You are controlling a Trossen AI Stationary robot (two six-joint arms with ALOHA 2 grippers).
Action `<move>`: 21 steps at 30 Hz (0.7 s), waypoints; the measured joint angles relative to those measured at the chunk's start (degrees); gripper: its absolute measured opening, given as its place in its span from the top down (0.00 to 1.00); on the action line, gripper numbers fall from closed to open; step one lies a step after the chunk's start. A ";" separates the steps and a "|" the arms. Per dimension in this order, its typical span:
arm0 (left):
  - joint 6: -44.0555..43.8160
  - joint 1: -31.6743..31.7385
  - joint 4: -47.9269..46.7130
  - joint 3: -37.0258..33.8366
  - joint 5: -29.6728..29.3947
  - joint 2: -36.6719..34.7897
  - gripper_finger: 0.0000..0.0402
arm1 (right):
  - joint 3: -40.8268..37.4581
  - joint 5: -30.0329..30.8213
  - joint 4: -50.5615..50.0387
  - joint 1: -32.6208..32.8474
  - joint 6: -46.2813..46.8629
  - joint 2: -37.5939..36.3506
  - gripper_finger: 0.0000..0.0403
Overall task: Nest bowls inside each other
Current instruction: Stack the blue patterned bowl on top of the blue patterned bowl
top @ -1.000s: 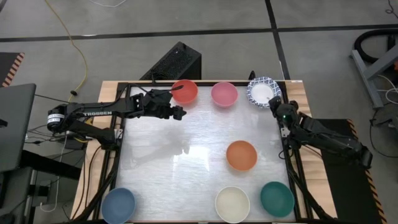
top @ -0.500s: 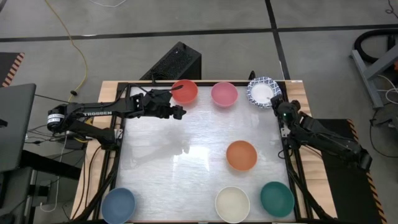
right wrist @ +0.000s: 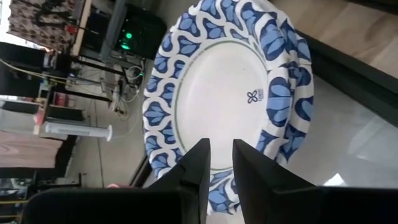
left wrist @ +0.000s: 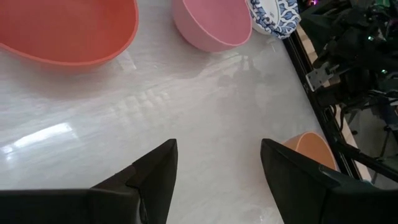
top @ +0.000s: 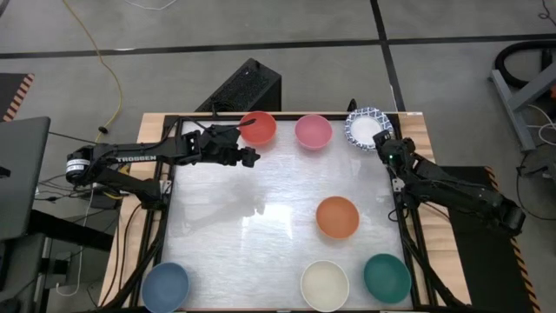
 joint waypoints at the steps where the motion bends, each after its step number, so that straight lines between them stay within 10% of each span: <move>1: 0.01 -0.01 0.01 0.00 0.00 0.00 0.45 | 0.00 -0.07 0.00 0.00 0.00 0.18 0.78; 21: 0.07 0.01 -0.01 0.00 1.55 0.00 0.45 | -0.04 -4.09 -1.82 0.06 -1.81 1.58 0.78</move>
